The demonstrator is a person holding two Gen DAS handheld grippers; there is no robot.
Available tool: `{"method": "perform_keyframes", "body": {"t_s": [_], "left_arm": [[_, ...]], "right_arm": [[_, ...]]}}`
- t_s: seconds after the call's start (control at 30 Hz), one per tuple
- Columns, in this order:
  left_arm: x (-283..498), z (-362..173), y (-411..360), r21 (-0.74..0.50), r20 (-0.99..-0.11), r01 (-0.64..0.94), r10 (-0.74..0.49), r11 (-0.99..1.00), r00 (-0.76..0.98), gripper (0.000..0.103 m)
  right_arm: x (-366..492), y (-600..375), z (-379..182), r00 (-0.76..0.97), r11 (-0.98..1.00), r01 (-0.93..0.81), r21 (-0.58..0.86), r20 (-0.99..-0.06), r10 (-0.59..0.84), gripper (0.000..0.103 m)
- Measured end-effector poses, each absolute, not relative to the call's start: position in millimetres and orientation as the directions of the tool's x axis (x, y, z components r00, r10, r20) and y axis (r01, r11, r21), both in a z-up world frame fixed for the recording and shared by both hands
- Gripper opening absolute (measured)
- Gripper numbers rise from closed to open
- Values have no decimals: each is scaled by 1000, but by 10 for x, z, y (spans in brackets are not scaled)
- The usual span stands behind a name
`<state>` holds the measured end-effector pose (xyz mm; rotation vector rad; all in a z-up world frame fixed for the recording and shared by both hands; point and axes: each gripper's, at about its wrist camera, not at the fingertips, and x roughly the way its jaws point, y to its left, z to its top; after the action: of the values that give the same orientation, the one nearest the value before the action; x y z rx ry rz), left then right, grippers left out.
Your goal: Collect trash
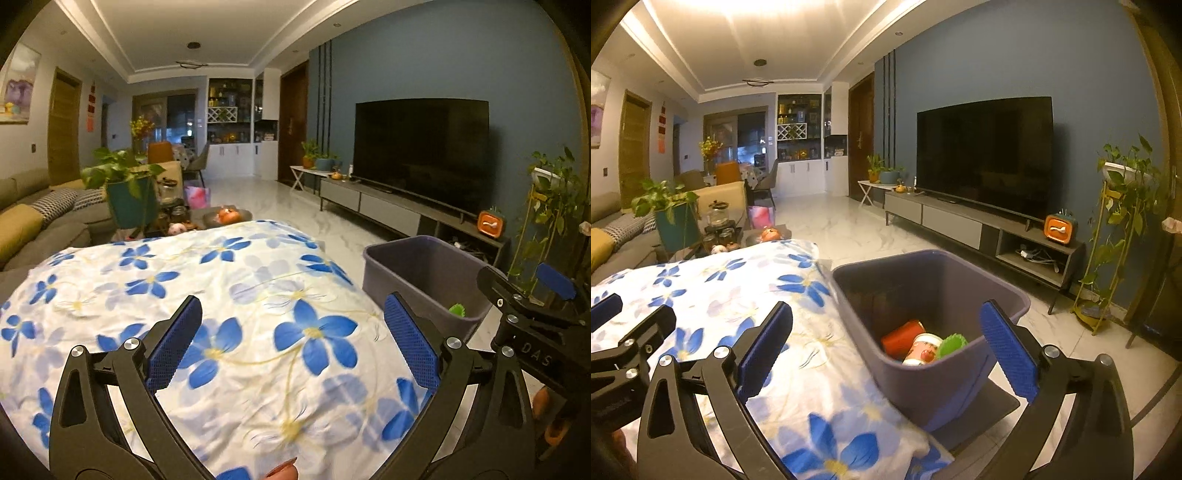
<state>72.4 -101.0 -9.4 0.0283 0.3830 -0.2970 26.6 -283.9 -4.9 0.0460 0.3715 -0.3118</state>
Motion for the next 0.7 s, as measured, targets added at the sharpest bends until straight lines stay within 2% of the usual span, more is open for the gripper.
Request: {"method": "perform_keyframes", "body": {"t_s": [0.7], "left_arm": [[55, -109, -220, -38, -360, 180, -182, 983, 915, 97]], "right_arm": [[-384, -1974, 101, 925, 984, 173, -36, -337, -174, 97]]}}
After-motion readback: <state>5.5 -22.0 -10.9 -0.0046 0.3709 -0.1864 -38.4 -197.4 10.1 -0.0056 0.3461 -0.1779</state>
